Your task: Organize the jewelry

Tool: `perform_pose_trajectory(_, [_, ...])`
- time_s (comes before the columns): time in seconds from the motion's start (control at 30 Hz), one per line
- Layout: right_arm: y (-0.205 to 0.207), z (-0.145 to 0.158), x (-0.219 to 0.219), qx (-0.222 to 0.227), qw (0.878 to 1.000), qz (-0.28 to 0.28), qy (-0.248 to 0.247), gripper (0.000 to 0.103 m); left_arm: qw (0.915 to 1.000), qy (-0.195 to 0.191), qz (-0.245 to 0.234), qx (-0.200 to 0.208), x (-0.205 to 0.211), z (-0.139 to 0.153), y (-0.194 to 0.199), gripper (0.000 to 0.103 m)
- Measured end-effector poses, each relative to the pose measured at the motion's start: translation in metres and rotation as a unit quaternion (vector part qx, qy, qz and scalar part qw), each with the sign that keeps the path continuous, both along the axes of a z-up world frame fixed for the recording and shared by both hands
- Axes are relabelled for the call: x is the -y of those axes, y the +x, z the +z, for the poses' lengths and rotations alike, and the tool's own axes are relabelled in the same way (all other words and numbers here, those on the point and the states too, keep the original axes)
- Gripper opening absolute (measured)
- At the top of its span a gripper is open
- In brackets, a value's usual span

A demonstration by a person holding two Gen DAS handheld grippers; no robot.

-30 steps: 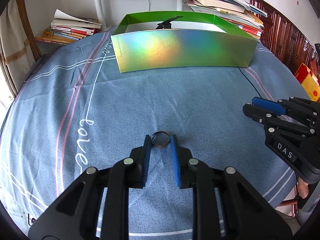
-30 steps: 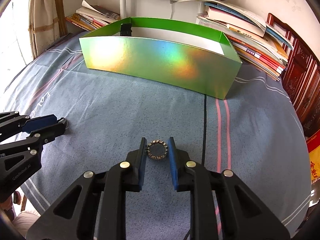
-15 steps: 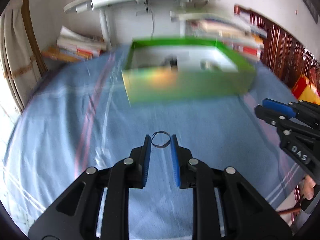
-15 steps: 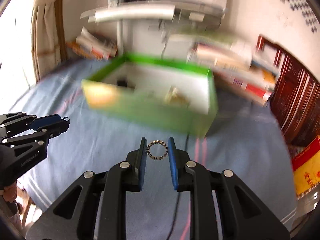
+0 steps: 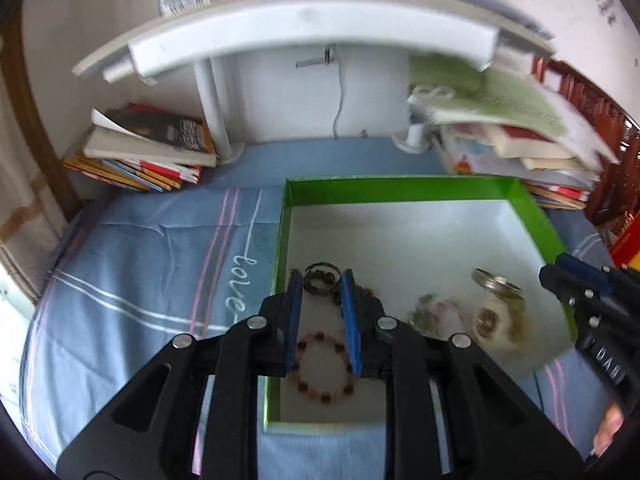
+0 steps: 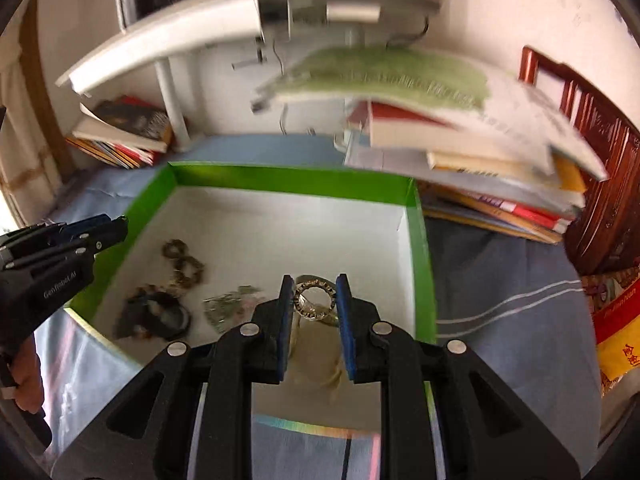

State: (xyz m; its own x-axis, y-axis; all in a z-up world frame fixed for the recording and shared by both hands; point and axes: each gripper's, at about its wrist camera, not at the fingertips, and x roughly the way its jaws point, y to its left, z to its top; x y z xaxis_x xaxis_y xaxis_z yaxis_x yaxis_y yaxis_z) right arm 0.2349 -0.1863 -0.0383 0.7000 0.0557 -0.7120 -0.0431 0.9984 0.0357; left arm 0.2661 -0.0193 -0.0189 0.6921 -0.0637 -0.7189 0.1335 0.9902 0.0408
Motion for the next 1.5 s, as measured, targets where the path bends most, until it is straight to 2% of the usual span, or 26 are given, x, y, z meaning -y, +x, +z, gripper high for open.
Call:
perform_pose_trajectory(0.17, [0.014, -0.018, -0.003, -0.011, 1.0, 0.002, -0.003, 0.023, 0.9996, -0.01, 0.007, -0.026, -0.001, -0.022, 0.019, 0.02])
perform_pose_trajectory(0.2, [0.014, -0.018, -0.003, -0.008, 1.0, 0.002, -0.005, 0.027, 0.9995, -0.012, 0.006, -0.027, 0.0, -0.025, 0.02, 0.021])
perform_pose_trajectory(0.23, [0.013, -0.018, -0.003, -0.006, 1.0, 0.001, -0.006, 0.042, 0.9996, -0.013, 0.006, -0.026, 0.0, -0.026, 0.019, 0.024])
perform_pose_trajectory(0.27, [0.012, -0.017, -0.002, -0.003, 1.0, 0.0, -0.005, 0.054, 0.9996, -0.016, 0.005, -0.024, 0.0, -0.026, 0.019, 0.035])
perform_pose_trajectory(0.33, [0.004, -0.011, 0.002, 0.01, 1.0, -0.009, 0.0, 0.057, 0.9995, -0.025, -0.005, -0.017, 0.001, -0.023, 0.016, 0.044])
perform_pose_trajectory(0.4, [-0.009, 0.0, 0.004, 0.024, 1.0, -0.006, 0.004, 0.058, 0.9999, -0.012, 0.003, 0.005, 0.002, -0.015, 0.006, 0.052])
perform_pose_trajectory(0.57, [-0.077, 0.032, 0.009, 0.093, 0.995, -0.027, -0.002, 0.09, 0.997, -0.004, 0.023, 0.074, -0.009, 0.019, -0.052, 0.074])
perform_pose_trajectory(0.67, [-0.139, 0.046, 0.008, 0.148, 0.988, -0.046, -0.016, 0.099, 0.9924, -0.004, 0.037, 0.117, -0.02, 0.031, -0.102, 0.084])
perform_pose_trajectory(0.77, [-0.186, 0.051, 0.001, 0.172, 0.982, -0.065, -0.041, 0.1, 0.9881, -0.011, 0.04, 0.148, -0.029, 0.034, -0.152, 0.088])
perform_pose_trajectory(0.9, [-0.222, 0.052, -0.006, 0.184, 0.98, -0.061, -0.043, 0.1, 0.9818, -0.031, 0.06, 0.177, -0.039, 0.037, -0.205, 0.092])
perform_pose_trajectory(1.03, [-0.242, 0.059, -0.015, 0.198, 0.978, -0.05, -0.052, 0.1, 0.9786, 0.01, 0.035, 0.203, -0.029, 0.04, -0.246, 0.094])
perform_pose_trajectory(1.27, [-0.257, 0.064, -0.024, 0.211, 0.975, -0.049, -0.058, 0.1, 0.9714, 0.004, 0.025, 0.236, -0.029, 0.057, -0.278, 0.099])
perform_pose_trajectory(1.5, [-0.264, 0.069, -0.026, 0.219, 0.972, -0.052, -0.063, 0.1, 0.9715, 0.009, 0.022, 0.236, -0.027, 0.058, -0.284, 0.099])
